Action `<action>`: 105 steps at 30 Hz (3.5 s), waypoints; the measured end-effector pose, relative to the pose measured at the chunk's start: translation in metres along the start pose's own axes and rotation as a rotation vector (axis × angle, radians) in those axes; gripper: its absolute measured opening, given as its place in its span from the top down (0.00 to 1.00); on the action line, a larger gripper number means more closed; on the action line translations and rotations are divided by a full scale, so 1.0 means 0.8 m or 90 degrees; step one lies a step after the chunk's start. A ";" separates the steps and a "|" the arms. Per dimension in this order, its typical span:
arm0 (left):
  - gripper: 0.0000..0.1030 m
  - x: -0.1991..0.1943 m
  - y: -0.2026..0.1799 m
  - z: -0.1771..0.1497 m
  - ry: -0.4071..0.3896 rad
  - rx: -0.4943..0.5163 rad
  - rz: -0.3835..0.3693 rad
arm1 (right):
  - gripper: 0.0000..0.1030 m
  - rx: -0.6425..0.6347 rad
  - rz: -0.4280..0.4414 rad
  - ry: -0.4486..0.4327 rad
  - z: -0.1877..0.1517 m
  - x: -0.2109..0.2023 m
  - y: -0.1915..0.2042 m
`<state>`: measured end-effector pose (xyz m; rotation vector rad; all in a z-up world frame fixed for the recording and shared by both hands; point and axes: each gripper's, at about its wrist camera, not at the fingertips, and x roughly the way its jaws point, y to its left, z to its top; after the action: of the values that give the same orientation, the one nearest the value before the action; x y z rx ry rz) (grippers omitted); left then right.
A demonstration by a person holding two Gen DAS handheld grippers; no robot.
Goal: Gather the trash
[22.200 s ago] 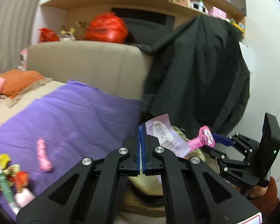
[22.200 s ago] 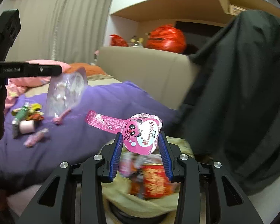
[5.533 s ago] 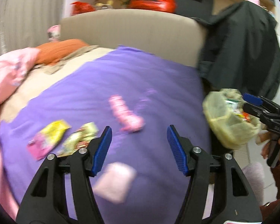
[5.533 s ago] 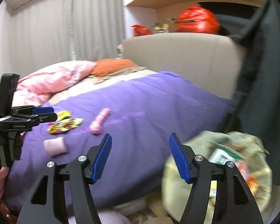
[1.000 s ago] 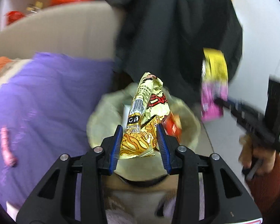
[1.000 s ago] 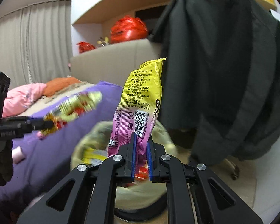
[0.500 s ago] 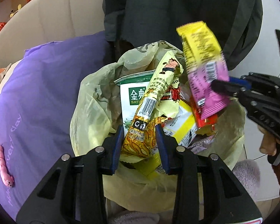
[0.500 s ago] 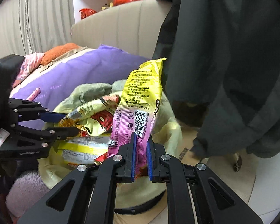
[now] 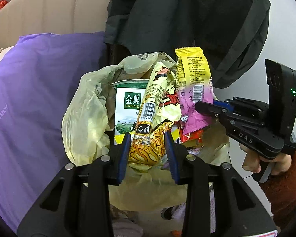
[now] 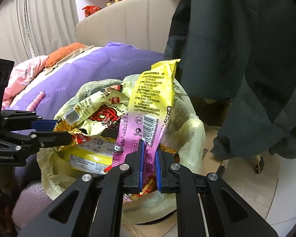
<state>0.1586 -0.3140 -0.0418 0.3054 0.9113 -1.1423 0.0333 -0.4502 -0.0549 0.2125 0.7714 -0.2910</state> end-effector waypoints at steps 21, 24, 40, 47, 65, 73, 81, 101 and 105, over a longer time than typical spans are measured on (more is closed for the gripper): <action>0.65 -0.022 0.000 -0.005 -0.024 -0.026 -0.023 | 0.88 0.011 0.017 0.001 -0.002 -0.012 0.011; 0.63 -0.030 0.002 -0.007 -0.031 -0.031 -0.020 | 0.88 0.022 0.010 0.000 -0.003 -0.014 0.008; 0.33 -0.122 0.024 -0.033 -0.142 -0.097 0.089 | 0.59 0.060 -0.015 -0.073 -0.001 -0.061 0.030; 0.31 -0.211 0.038 -0.106 -0.208 -0.135 0.237 | 0.58 0.062 -0.002 -0.112 -0.010 -0.116 0.084; 0.33 -0.328 0.028 -0.276 -0.229 -0.249 0.464 | 0.58 -0.104 0.095 -0.122 -0.088 -0.157 0.284; 0.33 -0.334 0.024 -0.292 -0.225 -0.263 0.491 | 0.58 -0.124 0.114 -0.121 -0.096 -0.157 0.295; 0.33 -0.333 0.022 -0.290 -0.224 -0.261 0.492 | 0.58 -0.132 0.119 -0.124 -0.092 -0.155 0.293; 0.33 -0.339 0.021 -0.292 -0.231 -0.260 0.500 | 0.58 -0.154 0.118 -0.117 -0.093 -0.151 0.306; 0.33 -0.338 0.020 -0.292 -0.231 -0.261 0.501 | 0.58 -0.154 0.118 -0.117 -0.093 -0.151 0.305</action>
<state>0.0330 0.0162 0.0142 0.0910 0.5901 -0.2560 -0.0159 -0.1779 -0.0006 0.0267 0.5940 -0.0394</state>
